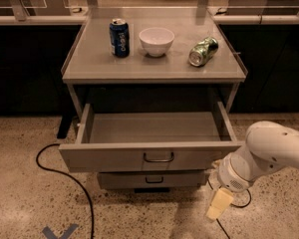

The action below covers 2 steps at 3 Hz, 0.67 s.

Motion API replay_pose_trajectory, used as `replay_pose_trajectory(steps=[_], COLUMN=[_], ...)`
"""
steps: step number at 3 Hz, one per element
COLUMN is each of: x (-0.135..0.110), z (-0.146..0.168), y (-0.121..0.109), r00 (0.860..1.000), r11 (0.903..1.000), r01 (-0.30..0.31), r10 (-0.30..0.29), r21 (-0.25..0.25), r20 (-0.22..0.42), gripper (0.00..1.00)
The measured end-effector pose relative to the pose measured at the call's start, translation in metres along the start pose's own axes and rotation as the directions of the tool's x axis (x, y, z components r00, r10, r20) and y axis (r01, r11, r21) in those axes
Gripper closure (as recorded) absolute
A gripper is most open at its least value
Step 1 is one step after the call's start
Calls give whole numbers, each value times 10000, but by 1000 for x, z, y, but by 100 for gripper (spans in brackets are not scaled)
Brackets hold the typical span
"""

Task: Close top drawer

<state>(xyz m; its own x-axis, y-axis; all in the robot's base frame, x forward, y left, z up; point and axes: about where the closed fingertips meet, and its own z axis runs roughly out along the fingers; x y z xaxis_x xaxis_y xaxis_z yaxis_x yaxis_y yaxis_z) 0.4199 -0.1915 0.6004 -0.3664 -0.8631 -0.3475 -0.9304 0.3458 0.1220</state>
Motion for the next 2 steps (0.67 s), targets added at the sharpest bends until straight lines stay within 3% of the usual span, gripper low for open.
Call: replay_pose_trajectory(steps=[1, 2], x=[-35, -35], z=[-1, -1], y=[-28, -28], r00=[9998, 9998], r11=[9971, 9971], r01=[50, 50], r10=[-64, -65], r21=[755, 756], r20=[190, 189], gripper=[0, 0])
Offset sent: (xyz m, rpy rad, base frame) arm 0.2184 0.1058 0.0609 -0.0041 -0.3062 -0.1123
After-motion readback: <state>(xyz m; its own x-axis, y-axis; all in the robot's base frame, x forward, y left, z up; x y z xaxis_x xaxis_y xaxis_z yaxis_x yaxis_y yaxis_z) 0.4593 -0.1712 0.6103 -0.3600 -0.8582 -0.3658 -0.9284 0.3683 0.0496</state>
